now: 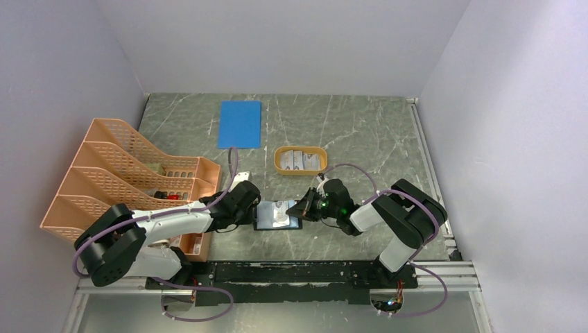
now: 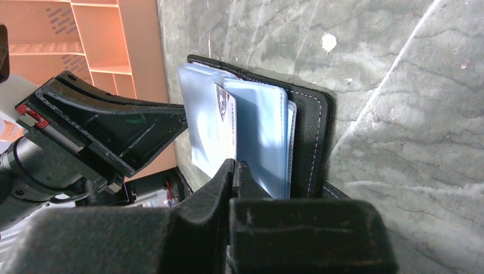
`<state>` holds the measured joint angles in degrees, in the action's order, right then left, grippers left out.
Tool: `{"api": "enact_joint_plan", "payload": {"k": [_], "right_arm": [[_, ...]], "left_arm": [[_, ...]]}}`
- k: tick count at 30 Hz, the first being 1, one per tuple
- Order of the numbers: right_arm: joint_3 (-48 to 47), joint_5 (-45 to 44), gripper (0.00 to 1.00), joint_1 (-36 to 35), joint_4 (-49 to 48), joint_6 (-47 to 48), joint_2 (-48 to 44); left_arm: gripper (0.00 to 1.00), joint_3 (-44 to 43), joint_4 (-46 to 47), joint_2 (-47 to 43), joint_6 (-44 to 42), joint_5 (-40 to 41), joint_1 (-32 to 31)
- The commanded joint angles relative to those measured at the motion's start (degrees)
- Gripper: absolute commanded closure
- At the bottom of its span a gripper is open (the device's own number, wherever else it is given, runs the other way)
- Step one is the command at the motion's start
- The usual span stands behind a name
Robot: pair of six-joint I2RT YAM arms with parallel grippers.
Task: Put the credit cards into the card holder
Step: Insert the credit card into the card holder.
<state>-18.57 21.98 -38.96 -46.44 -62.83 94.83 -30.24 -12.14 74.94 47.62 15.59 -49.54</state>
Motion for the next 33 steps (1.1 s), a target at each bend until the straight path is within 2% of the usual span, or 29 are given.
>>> {"api": "enact_joint_plan", "payload": {"k": [1, 21, 33], "right_arm": [[0.7, -1.4, 1.0, -0.1, -0.4, 0.7, -0.2], [0.9, -1.9, 1.0, -0.4, -2.1, -0.3, 0.5], [-0.2, -2.2, 1.0, -3.2, -5.0, -1.9, 3.6]], "left_arm": [[0.95, 2.7, -4.4, 1.8, 0.4, -3.3, 0.1], [0.95, 3.4, -3.3, 1.4, 0.6, -4.3, 0.1], [0.95, 4.5, -2.2, 1.3, 1.0, -5.5, 0.1]]}}
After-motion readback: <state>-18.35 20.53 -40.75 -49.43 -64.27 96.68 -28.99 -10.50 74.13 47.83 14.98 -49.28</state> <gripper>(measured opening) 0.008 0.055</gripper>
